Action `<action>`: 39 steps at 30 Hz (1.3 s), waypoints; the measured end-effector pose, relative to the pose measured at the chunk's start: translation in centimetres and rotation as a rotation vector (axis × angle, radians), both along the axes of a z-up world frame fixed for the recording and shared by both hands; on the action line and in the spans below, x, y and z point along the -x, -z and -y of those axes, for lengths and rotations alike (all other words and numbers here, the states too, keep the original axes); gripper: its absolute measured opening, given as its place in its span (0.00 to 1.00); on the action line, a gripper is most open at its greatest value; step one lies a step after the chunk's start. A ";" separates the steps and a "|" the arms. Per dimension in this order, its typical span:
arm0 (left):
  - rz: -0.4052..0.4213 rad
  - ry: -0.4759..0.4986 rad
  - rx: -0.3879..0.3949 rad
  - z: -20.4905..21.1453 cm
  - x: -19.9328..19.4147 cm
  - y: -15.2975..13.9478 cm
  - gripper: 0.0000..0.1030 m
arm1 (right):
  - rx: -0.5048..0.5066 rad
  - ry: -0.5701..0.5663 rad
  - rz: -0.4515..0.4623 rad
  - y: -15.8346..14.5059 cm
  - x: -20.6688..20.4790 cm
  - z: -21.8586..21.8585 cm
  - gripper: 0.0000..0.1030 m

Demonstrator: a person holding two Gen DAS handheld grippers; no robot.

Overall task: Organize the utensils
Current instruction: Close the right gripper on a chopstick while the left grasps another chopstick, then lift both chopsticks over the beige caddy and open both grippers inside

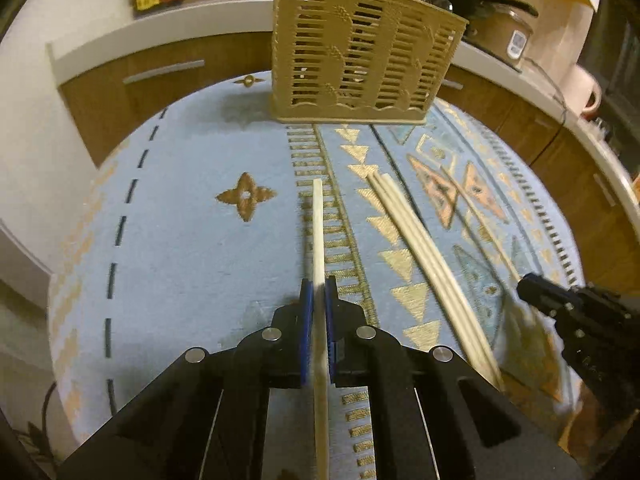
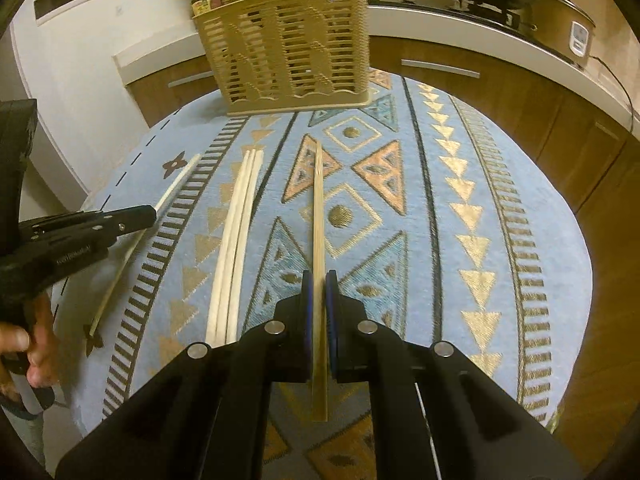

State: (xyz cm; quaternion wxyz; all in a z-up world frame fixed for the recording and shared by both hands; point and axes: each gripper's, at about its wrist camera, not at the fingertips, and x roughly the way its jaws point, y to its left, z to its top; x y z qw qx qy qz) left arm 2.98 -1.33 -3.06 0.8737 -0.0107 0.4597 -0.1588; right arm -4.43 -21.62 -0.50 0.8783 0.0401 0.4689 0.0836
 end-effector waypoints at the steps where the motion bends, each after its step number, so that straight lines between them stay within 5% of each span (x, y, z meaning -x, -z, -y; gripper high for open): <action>1: -0.004 0.011 0.033 0.0 -0.2 -0.1 0.05 | -0.006 0.004 -0.002 0.0 0.0 0.2 0.04; 3: -0.006 0.022 0.075 0.5 -0.6 -0.3 0.10 | -0.013 0.015 -0.009 0.1 0.0 0.6 0.04; 11: -0.052 0.012 0.035 1.9 -1.2 1.0 0.10 | 0.012 0.039 -0.013 0.0 0.2 1.6 0.05; 16: -0.054 0.025 0.029 1.4 -2.1 0.3 0.27 | -0.122 0.035 -0.077 0.1 -1.0 3.1 0.06; 27: -0.179 0.129 0.004 2.5 -5.0 0.7 0.28 | -0.119 -0.060 -0.152 -1.3 -5.7 2.3 0.09; 30: -0.206 0.156 -0.014 2.9 -5.4 0.7 0.28 | -0.138 -0.062 -0.150 -1.7 -6.7 2.7 0.18; 33: -0.218 0.187 -0.035 3.2 -5.4 0.7 0.32 | -0.126 -0.045 -0.143 -2.0 -7.2 3.1 0.50; 37: -0.237 0.209 -0.058 4.0 -5.8 0.7 0.33 | -0.041 -0.057 -0.188 -1.9 -7.7 2.8 0.49; 39: -0.255 0.218 -0.067 4.3 -6.3 0.7 0.33 | -0.018 -0.058 -0.248 -1.3 -8.5 2.7 0.35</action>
